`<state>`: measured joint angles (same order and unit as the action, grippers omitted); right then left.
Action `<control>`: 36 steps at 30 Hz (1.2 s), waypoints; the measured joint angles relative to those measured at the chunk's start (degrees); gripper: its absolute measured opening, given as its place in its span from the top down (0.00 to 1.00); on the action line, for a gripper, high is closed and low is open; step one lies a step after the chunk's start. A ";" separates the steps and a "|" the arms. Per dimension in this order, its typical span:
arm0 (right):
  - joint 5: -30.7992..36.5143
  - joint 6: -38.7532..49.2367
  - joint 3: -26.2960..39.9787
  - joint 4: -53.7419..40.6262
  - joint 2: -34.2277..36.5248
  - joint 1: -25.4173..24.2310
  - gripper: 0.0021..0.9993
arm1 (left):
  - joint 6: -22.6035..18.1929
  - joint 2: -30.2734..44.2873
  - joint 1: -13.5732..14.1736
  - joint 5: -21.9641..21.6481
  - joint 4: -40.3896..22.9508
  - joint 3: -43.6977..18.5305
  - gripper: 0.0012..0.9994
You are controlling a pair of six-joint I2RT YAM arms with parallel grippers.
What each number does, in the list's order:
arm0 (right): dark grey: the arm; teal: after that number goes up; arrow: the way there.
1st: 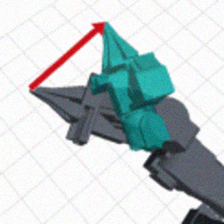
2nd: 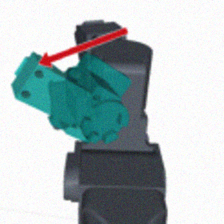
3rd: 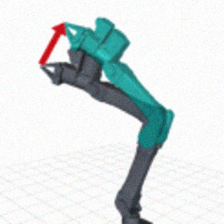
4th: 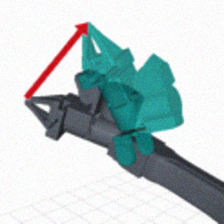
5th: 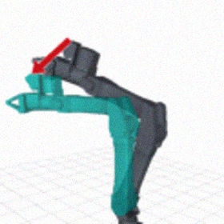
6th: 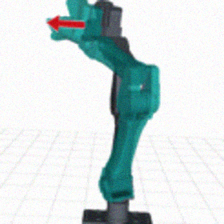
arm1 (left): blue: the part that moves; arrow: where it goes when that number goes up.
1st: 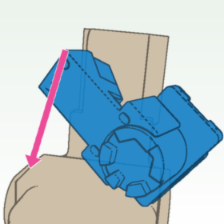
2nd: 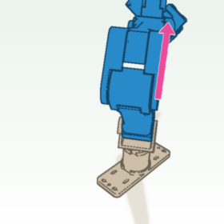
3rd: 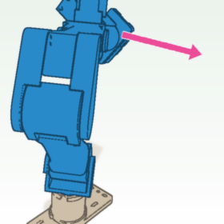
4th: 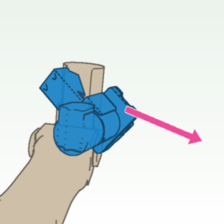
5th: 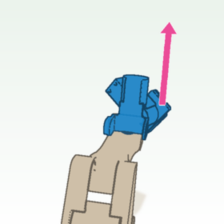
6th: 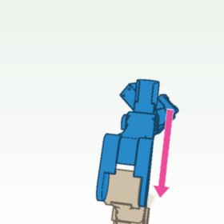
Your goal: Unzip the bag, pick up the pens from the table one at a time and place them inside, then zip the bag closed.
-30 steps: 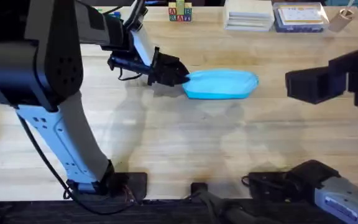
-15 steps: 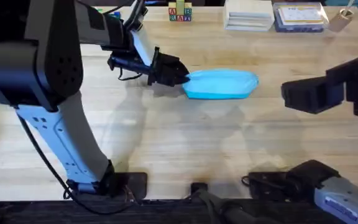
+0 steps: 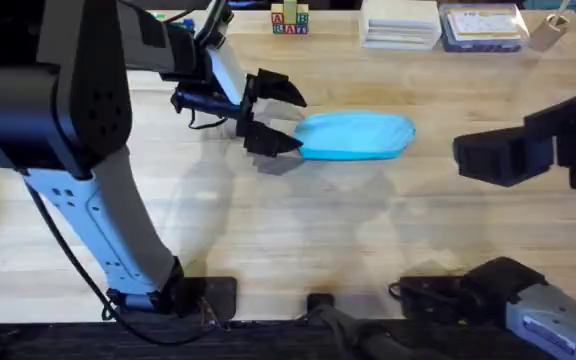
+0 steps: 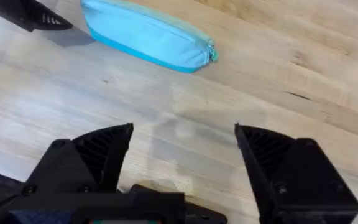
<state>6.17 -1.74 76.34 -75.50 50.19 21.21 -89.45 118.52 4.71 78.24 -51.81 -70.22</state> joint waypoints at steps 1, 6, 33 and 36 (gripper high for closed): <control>0.00 0.00 0.00 0.00 0.00 0.00 0.00 | 0.00 0.00 0.00 0.00 0.00 0.00 0.01; 0.00 0.00 0.00 0.00 0.00 0.00 0.00 | 0.00 0.00 0.00 0.00 0.00 0.02 0.01; 0.00 0.00 0.00 0.00 0.00 0.00 0.00 | -0.15 0.00 0.00 -6.82 -15.22 -10.23 0.00; 0.00 0.00 0.00 0.00 0.00 0.00 0.00 | -0.15 0.00 0.00 -10.74 -19.94 -14.24 0.00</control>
<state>6.17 -1.74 76.34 -75.50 50.19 21.21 -89.60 118.52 4.71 67.49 -71.75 -84.46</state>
